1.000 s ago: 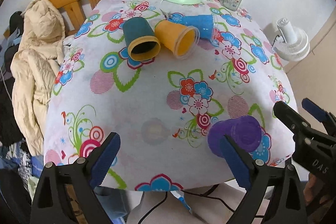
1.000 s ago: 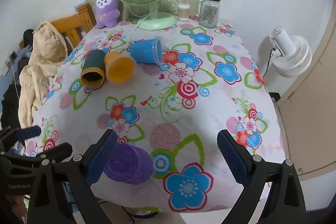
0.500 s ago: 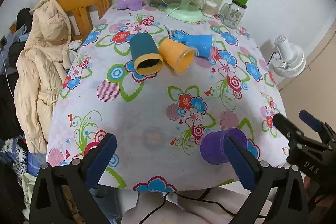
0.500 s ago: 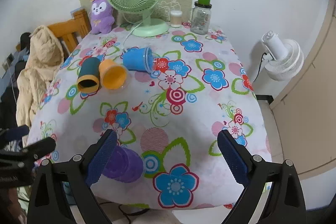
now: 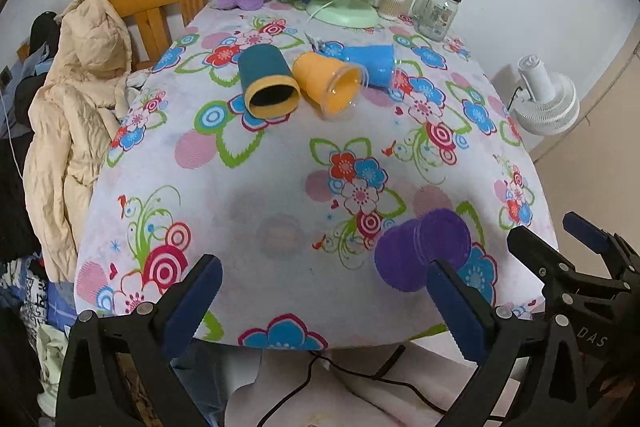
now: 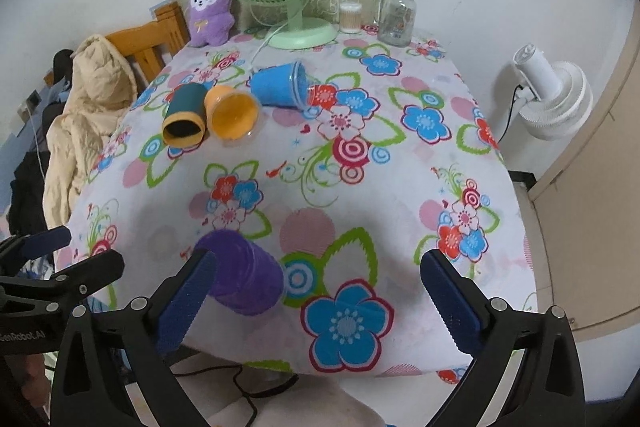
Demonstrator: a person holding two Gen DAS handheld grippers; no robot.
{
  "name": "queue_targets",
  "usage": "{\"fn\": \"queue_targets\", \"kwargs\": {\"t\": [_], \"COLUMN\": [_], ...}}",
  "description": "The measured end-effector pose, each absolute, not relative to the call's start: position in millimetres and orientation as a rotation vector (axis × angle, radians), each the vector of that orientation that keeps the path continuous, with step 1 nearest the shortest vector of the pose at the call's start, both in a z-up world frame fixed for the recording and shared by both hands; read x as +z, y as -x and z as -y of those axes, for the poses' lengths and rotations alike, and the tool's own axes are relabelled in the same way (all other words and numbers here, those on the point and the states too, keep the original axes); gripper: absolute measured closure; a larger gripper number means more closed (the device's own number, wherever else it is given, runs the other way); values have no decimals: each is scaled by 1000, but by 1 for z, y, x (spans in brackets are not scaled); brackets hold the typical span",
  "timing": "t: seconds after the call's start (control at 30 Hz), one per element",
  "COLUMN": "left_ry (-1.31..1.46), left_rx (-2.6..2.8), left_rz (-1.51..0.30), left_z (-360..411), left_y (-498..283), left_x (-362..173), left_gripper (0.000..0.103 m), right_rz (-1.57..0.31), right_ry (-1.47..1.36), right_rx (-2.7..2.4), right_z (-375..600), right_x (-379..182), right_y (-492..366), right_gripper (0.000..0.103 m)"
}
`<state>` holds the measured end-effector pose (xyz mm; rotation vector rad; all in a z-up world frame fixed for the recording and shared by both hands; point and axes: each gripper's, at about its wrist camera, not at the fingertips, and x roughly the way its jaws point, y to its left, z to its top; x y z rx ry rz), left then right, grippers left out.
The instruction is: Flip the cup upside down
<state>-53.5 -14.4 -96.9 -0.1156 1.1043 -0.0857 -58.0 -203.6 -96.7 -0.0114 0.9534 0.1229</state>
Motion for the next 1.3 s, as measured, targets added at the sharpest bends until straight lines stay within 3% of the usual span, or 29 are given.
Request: {"fn": "queue_targets", "kwargs": {"t": [1.3], "left_ry": [106], "left_rx": [-69], "left_rz": [-1016], "left_z": [16], "left_y": [65], "left_x": [-75], "left_gripper": [0], "right_rz": [-892], "right_ry": [4], "right_rx": [73], "right_z": [205], "right_x": [-78], "right_y": [81], "right_gripper": [0]}}
